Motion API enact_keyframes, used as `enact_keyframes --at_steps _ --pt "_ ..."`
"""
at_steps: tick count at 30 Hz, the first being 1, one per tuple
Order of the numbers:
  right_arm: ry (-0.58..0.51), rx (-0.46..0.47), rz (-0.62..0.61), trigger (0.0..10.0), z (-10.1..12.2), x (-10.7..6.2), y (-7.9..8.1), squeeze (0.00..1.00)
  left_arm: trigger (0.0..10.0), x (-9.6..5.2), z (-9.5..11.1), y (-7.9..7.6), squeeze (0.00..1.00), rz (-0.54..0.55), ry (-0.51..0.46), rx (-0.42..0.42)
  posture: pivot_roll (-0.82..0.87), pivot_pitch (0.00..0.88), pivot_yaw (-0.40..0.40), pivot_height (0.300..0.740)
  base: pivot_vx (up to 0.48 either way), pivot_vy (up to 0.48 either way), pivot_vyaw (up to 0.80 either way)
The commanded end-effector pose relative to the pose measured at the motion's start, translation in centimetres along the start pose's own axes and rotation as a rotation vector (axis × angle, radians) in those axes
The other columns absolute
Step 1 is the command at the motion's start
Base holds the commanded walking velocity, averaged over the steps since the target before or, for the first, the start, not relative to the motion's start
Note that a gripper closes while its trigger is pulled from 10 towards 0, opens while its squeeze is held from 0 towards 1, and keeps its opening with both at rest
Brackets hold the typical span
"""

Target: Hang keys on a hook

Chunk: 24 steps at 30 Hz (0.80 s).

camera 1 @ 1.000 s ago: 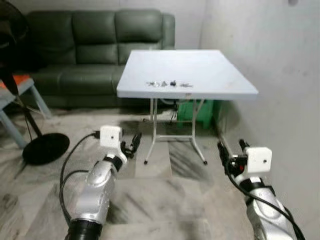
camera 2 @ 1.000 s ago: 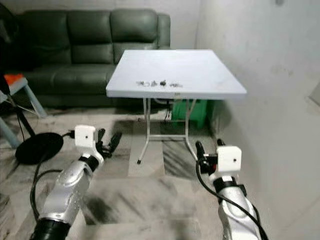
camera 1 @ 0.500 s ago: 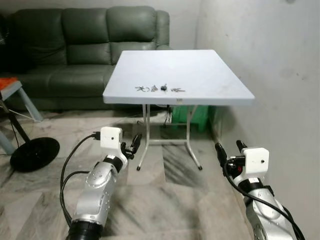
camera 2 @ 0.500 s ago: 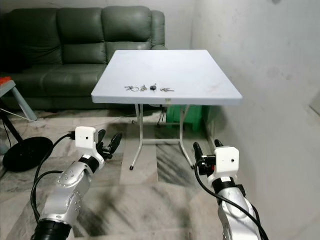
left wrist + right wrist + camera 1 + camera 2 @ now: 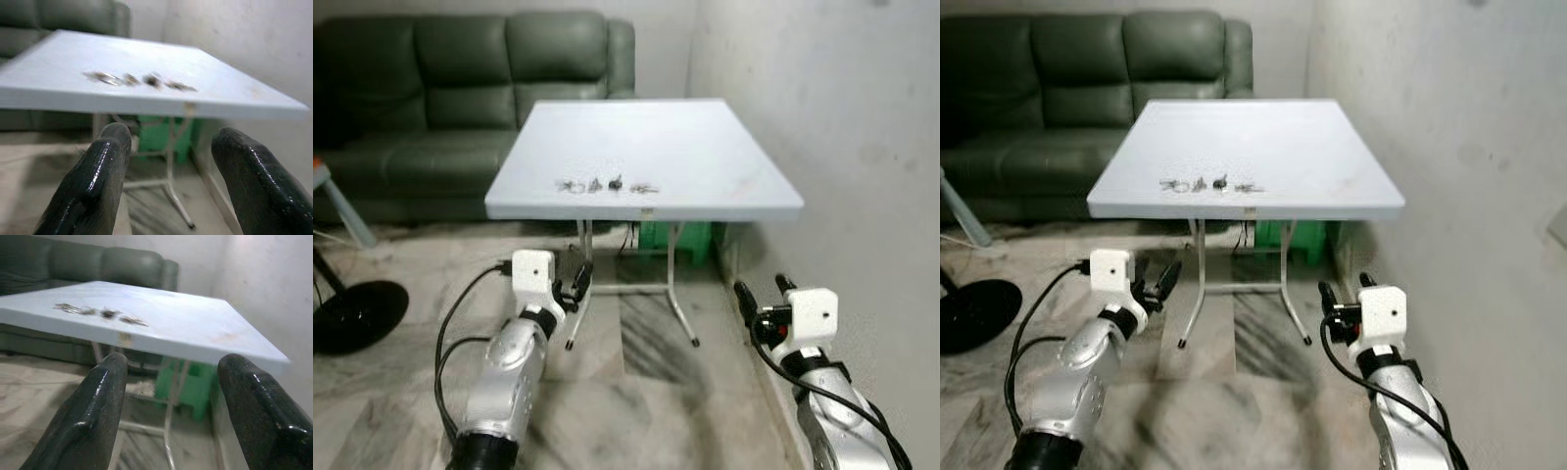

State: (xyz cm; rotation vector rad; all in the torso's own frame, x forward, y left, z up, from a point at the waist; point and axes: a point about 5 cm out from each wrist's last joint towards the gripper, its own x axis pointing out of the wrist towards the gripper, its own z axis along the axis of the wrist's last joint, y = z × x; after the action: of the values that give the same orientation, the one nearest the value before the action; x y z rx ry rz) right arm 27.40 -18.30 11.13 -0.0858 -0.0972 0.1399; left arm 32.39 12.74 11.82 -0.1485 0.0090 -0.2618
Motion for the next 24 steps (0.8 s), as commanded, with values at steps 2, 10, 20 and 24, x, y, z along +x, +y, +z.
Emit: enact_keyframes --at_steps 2,10,20,24 --pt "-0.023 0.017 0.039 10.0 0.51 0.42 0.95 0.0 10.0 -0.47 -0.09 1.2 0.0 0.036 0.006 0.009 0.01 0.0 -0.009 0.74 0.349 0.0 0.8" --pt "-0.034 0.028 0.046 10.0 0.62 0.38 1.0 0.0 10.0 -0.46 -0.07 1.14 0.0 0.037 0.006 0.008 0.0 0.0 -0.007 0.74 0.347 0.0 0.8" --pt "-0.045 0.061 0.063 10.0 0.88 0.4 1.25 0.0 10.0 -0.45 -0.1 1.24 0.0 0.041 0.01 0.004 0.0 0.011 -0.005 0.74 0.345 0.0 0.0" --pt "-0.044 0.061 0.062 10.0 0.86 0.4 1.2 0.0 10.0 -0.47 -0.11 1.15 0.0 0.04 0.009 0.005 0.0 0.015 -0.004 0.74 0.345 0.0 0.0"
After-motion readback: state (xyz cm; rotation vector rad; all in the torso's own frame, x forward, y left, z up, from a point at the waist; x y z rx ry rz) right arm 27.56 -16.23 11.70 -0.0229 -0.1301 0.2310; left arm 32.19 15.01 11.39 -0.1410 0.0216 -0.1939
